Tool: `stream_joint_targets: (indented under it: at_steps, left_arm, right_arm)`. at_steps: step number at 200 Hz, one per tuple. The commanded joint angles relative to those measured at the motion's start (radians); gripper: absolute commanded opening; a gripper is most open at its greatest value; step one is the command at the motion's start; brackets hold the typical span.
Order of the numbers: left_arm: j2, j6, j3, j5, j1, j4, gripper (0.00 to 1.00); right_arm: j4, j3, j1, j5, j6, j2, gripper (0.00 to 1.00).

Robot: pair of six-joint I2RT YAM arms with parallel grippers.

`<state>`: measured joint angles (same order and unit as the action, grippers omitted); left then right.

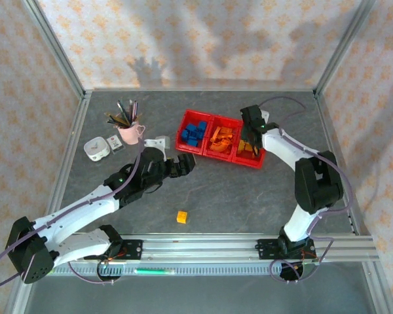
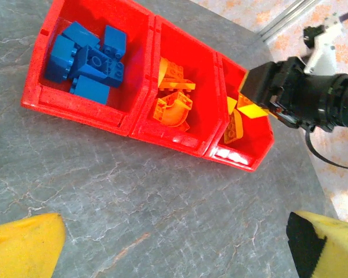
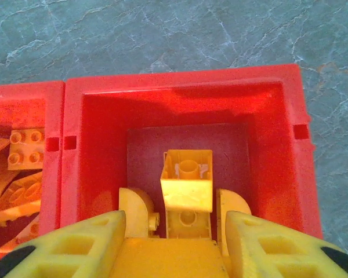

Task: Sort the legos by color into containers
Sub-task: Place the lego in the container, then pick up the lego from the bottom-center of the table.

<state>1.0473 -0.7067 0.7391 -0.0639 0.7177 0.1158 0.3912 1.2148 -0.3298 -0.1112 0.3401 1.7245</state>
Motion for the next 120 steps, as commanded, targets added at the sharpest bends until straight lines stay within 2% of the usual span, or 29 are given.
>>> stream_joint_targets:
  at_steps: [1, 36, 54, 120]
  left_arm:
    - [-0.001, 0.022, 0.025, -0.003, -0.008, -0.041, 0.99]
    - [-0.016, 0.017, 0.012, 0.010, -0.009, -0.042, 0.99]
    - [-0.029, 0.010, 0.008, 0.015, -0.011, -0.035, 0.99]
    - [-0.162, -0.014, -0.039, 0.075, -0.015, 0.069, 0.99]
  right_arm:
    - [-0.018, 0.036, 0.006, -0.017, -0.026, -0.001, 0.51]
    - [-0.006, 0.014, -0.033, -0.036, -0.042, -0.068, 0.64]
    - [0.032, 0.010, -0.064, -0.064, -0.024, -0.100, 0.67]
    - [0.118, -0.052, -0.282, -0.039, 0.081, -0.217, 0.77]
